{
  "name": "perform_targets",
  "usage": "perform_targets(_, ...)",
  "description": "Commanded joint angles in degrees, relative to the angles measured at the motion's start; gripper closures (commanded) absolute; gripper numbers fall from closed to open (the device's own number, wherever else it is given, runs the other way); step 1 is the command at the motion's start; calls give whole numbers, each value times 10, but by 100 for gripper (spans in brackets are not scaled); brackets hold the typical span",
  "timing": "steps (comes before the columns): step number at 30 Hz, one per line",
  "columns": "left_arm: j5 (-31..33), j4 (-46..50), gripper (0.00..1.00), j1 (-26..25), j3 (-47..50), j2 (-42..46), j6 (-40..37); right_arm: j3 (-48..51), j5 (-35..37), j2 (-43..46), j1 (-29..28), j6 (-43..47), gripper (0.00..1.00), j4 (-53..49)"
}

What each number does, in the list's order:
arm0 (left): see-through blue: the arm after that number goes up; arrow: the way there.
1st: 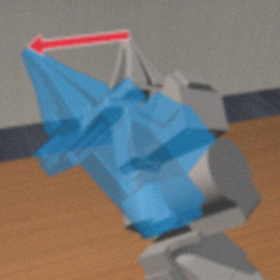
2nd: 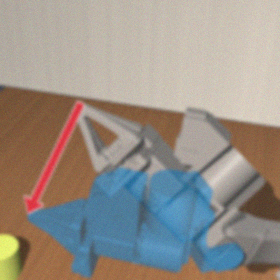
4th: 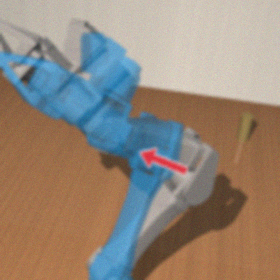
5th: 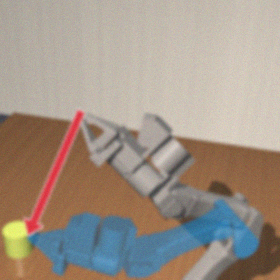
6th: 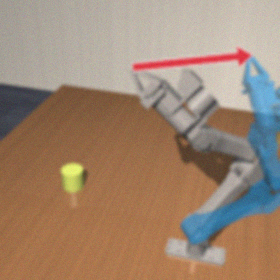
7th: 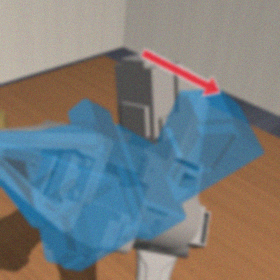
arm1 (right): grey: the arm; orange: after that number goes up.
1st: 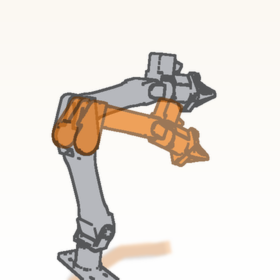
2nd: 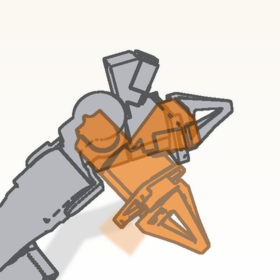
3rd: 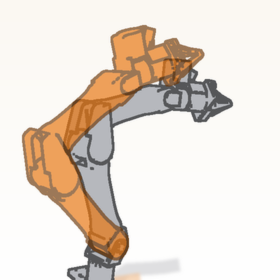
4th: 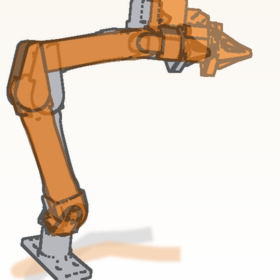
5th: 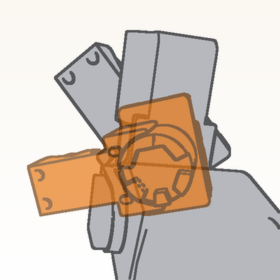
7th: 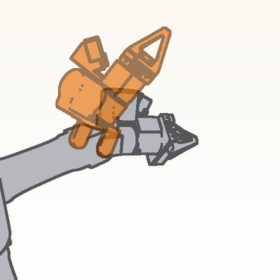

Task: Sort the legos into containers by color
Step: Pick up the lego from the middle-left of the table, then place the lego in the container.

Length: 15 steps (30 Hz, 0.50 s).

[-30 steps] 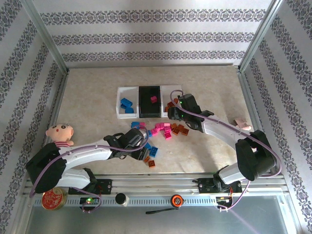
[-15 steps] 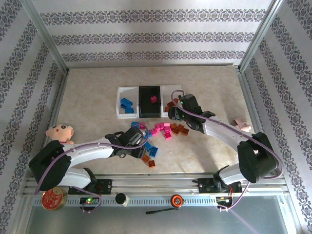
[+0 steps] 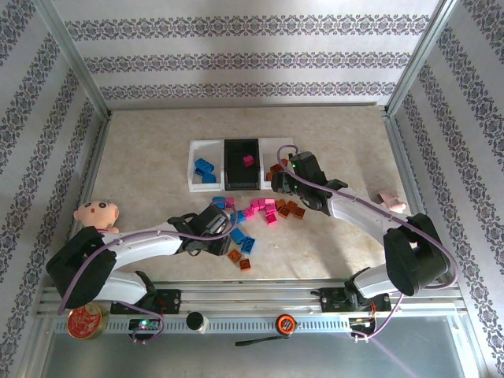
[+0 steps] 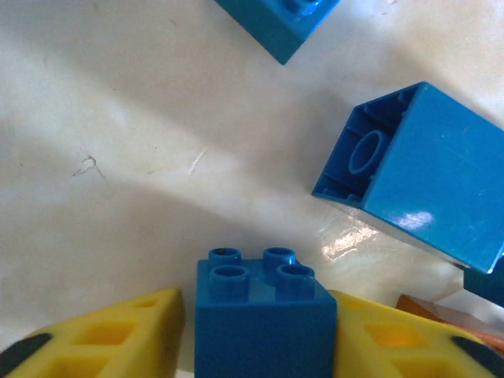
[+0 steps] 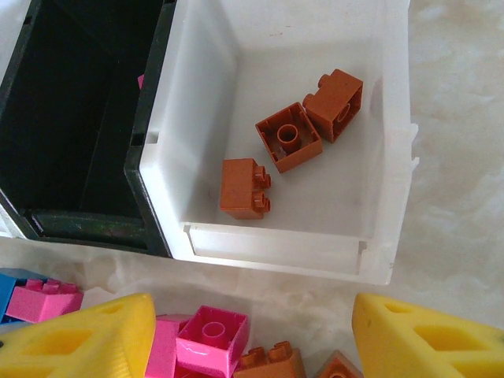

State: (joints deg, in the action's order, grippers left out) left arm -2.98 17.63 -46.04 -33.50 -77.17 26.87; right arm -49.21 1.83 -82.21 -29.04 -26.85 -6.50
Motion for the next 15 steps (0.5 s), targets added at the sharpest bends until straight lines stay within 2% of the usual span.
perform_targets(1, 2, 7, 60, 5, 1, 26, 4, 8, -5, 6, -3, -5, 32, 12)
perform_targets(5, 3, 13, 65, 20, -19, 73, 2, 14, -2, 14, -2, -6, 32, 13)
perform_targets(10, 0, -9, 70, 103, -62, 140, -9, 22, -4, 21, -3, -11, 32, 16)
perform_targets(15, 17, -49, 75, 183, -131, 108, -23, 28, -5, 26, -4, -12, 32, 17)
